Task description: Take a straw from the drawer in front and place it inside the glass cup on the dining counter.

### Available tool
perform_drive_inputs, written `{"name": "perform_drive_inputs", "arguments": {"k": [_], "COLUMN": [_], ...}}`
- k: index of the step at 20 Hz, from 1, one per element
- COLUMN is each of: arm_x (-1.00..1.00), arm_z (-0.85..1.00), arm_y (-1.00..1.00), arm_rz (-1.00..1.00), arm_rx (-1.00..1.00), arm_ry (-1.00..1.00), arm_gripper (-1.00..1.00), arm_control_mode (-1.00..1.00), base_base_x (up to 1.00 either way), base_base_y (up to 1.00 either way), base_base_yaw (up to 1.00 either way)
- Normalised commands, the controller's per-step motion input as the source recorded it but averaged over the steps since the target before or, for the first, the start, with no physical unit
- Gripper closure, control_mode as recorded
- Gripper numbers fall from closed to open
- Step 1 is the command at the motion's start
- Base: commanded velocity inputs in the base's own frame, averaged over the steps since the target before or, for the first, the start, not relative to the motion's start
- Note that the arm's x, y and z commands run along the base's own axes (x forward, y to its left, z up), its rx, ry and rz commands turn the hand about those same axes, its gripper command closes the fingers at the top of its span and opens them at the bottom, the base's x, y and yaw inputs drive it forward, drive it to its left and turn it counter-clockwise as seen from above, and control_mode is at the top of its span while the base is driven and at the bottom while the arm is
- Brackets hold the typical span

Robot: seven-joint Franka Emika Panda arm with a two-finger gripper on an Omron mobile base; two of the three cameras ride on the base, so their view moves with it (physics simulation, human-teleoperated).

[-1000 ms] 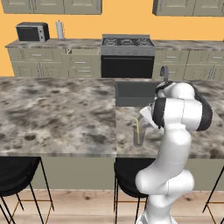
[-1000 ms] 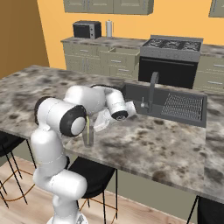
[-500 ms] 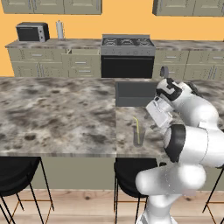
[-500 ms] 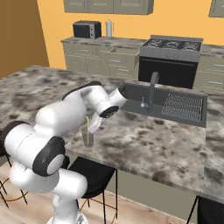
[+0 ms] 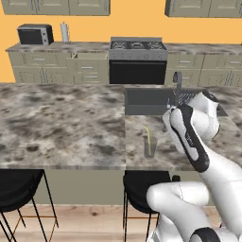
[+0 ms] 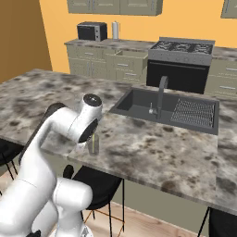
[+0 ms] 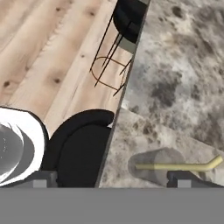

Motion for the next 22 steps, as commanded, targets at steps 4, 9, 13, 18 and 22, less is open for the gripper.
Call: {"name": "perform_drive_inputs", "arguments": {"k": [4, 9, 13, 18, 22], "arm_x": [-0.63, -0.28, -0.06, -0.01, 0.00], "arm_z": [0.49, 0.49, 0.54, 0.46, 0.31], "arm_y": [0.19, 0.27, 0.31, 0.29, 0.14], "arm_rz": [0.00, 0.00, 0.00, 0.00, 0.00], "arm_rx": [-0.20, -0.17, -0.19, -0.18, -0.14], "arm_ry": [-0.01, 0.04, 0.11, 0.10, 0.08], "arm_gripper": [-1.00, -1.00, -1.00, -1.00, -1.00], "arm_control_mode": [-1.00, -1.00, -1.00, -1.00, -1.00], "base_base_x": [0.00, 0.00, 0.00, 0.00, 0.00], "base_base_y": [0.00, 0.00, 0.00, 0.00, 0.00], "base_base_yaw": [0.00, 0.00, 0.00, 0.00, 0.00]}}
